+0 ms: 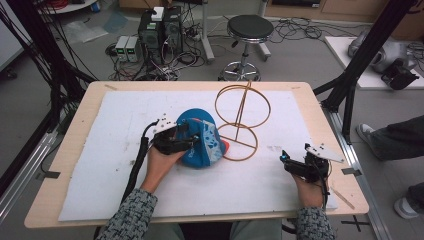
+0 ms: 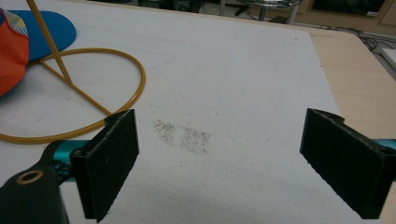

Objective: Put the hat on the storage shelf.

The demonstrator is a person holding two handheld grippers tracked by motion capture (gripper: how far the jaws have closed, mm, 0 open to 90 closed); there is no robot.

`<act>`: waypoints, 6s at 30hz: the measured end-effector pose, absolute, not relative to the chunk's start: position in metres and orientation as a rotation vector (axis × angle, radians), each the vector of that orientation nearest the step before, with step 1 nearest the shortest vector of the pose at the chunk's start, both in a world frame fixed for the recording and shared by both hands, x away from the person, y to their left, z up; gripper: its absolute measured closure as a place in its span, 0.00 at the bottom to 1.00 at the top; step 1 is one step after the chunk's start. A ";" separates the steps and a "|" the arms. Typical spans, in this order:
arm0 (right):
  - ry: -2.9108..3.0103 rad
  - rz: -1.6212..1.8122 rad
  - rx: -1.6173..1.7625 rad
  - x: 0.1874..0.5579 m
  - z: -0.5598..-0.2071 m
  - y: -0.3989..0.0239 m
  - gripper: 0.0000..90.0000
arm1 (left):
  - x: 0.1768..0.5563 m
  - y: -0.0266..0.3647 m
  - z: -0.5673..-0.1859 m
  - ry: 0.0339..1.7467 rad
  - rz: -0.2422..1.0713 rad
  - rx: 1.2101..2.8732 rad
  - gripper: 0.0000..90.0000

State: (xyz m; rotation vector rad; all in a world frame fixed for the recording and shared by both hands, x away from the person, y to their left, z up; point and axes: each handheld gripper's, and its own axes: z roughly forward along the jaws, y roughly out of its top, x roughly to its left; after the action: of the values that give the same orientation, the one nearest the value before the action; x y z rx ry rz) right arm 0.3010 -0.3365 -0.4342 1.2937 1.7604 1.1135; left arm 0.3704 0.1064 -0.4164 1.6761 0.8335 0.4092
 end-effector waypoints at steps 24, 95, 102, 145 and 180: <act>1.759 1.118 1.292 0.300 -0.434 -0.336 0.12 | 0.361 0.079 -0.413 0.806 0.357 1.700 0.55; 1.752 1.155 1.313 0.300 -0.434 -0.340 0.12 | 0.401 0.130 -0.240 0.870 0.510 1.493 0.99; 1.747 1.171 1.330 0.301 -0.434 -0.342 0.12 | 0.405 0.124 -0.217 0.852 0.529 1.480 0.99; 1.723 1.214 1.353 0.299 -0.433 -0.348 0.12 | 0.419 0.031 -0.159 0.738 0.454 1.405 0.99; 1.728 1.213 1.356 0.299 -0.434 -0.349 0.12 | 0.395 -0.017 -0.212 0.616 0.423 1.685 0.99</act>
State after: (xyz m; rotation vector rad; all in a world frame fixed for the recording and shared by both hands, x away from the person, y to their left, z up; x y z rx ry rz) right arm 0.2990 -0.3488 -0.4338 1.3558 1.7284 1.2128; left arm 0.3948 -0.0171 -0.2122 1.6853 0.6160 0.4235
